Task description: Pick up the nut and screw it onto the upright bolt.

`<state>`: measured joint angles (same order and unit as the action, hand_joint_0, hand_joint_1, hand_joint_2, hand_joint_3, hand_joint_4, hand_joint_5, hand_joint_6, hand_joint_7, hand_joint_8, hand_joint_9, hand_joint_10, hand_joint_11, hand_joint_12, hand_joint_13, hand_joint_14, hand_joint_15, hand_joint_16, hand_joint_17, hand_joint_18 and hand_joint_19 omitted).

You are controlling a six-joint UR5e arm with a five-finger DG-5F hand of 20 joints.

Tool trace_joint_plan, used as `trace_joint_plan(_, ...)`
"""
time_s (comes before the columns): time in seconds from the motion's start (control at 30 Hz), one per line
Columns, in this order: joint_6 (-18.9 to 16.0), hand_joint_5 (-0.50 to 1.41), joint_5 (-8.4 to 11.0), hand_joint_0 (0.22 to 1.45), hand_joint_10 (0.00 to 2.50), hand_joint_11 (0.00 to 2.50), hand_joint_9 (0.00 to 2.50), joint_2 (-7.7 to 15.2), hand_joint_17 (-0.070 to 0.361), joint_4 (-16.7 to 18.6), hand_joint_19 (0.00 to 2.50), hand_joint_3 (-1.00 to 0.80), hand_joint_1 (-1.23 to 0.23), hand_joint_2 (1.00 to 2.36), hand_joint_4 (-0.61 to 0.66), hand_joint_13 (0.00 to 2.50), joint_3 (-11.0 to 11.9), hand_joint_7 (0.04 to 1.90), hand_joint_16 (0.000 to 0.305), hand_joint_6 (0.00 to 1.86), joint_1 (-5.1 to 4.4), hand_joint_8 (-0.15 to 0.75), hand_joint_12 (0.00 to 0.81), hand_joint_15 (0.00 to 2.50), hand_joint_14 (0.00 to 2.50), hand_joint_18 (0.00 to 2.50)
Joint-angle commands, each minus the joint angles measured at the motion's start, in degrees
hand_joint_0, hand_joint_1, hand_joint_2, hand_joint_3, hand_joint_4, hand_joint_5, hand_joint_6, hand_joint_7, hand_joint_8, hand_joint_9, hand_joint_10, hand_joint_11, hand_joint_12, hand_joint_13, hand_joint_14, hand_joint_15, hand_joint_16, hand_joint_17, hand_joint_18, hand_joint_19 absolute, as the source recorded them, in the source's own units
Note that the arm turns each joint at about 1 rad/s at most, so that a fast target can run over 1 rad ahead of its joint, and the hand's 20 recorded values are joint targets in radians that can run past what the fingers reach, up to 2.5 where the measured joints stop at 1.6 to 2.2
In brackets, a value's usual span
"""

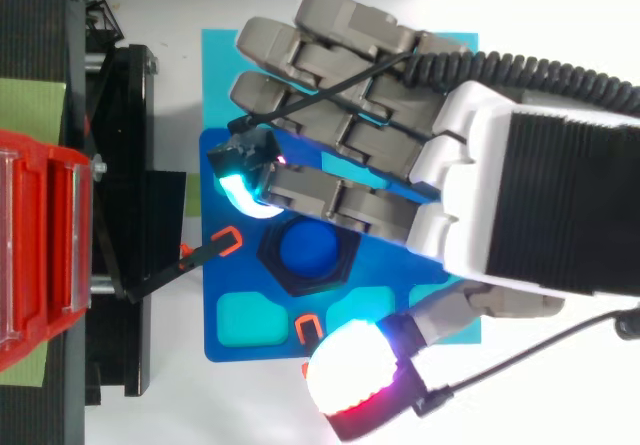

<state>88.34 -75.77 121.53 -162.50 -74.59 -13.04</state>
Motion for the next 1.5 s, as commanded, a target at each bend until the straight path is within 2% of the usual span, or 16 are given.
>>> trace_joint_plan(0.0, -0.6, -0.19, -0.35, 0.51, 0.0, 0.0, 0.3, 2.2, 0.115, 0.4, 0.0, -0.5, 0.02, 1.0, 0.21, 0.2, 0.4, 0.8, 0.051, 0.5, 0.21, 0.27, 0.395, 0.0, 0.0, 0.02)
trace_joint_plan(0.03, -1.4, -0.19, -0.52, 0.51, 0.0, 0.0, 0.3, 2.2, 0.116, -0.1, 0.0, -0.5, 0.02, 1.0, 0.21, 0.2, 1.8, 0.8, 0.051, 0.5, 0.21, 0.271, 0.395, 0.0, 0.0, 0.02)
trace_joint_plan(0.07, -1.6, -0.19, -0.61, 0.51, 0.0, 0.0, 0.31, 2.1, 0.116, -0.7, 0.0, -0.5, 0.02, 1.0, 0.21, 0.2, 2.3, 0.8, 0.051, 0.5, 0.21, 0.272, 0.394, 0.0, 0.0, 0.02)
trace_joint_plan(0.1, -1.6, -0.19, -0.96, 0.51, 0.0, 0.0, 0.31, 2.1, 0.116, -2.8, 0.0, -0.5, 0.02, 1.0, 0.22, 0.2, 3.5, 0.8, 0.051, 0.5, 0.21, 0.272, 0.395, 0.0, 0.0, 0.02)
trace_joint_plan(0.17, -1.6, -0.19, -1.75, 0.51, 0.0, 0.0, 0.31, 2.2, 0.116, -9.5, 0.0, -0.5, 0.02, 1.0, 0.22, 0.21, 5.6, 0.8, 0.052, 0.5, 0.56, 0.272, 0.394, 0.0, 0.0, 0.03)
trace_joint_plan(0.3, -1.5, -0.19, -1.75, 0.51, 0.0, 0.0, 0.31, 2.2, 0.115, -13.1, 0.0, -0.5, 0.02, 1.0, 0.22, 0.21, 5.7, 0.81, 0.051, 0.5, 0.74, 0.273, 0.394, 0.0, 0.0, 0.03)
trace_joint_plan(0.47, -1.6, -0.19, -1.75, 0.51, 0.0, 0.0, 0.32, 2.2, 0.115, -11.7, 0.0, -0.5, 0.01, 1.0, 0.22, 0.22, 5.7, 0.82, 0.051, 0.5, 0.74, 0.274, 0.394, 0.0, 0.0, 0.03)
trace_joint_plan(0.73, -1.6, -0.18, -1.84, 0.51, 0.0, 0.0, 0.32, 2.2, 0.115, -11.4, 0.0, -0.5, 0.0, 1.0, 0.24, 0.23, 5.7, 0.87, 0.051, 0.5, 0.74, 0.276, 0.393, 0.0, 0.0, 0.05)
trace_joint_plan(0.9, -1.5, -0.16, -1.84, 0.51, 0.0, 0.0, 0.33, 2.2, 0.115, -11.4, 0.0, -0.5, -0.01, 1.0, 0.26, 0.23, 5.7, 1.02, 0.051, 0.5, 0.74, 0.279, 0.391, 0.0, 0.0, 0.06)
trace_joint_plan(1.47, -1.7, -0.12, -2.37, 0.52, 0.0, 0.0, 0.42, 2.2, 0.111, -11.4, 0.0, -0.5, -0.08, 1.0, 0.26, 0.32, 5.7, 1.26, 0.049, 0.5, 1.88, 0.287, 0.379, 0.0, 0.0, 0.12)
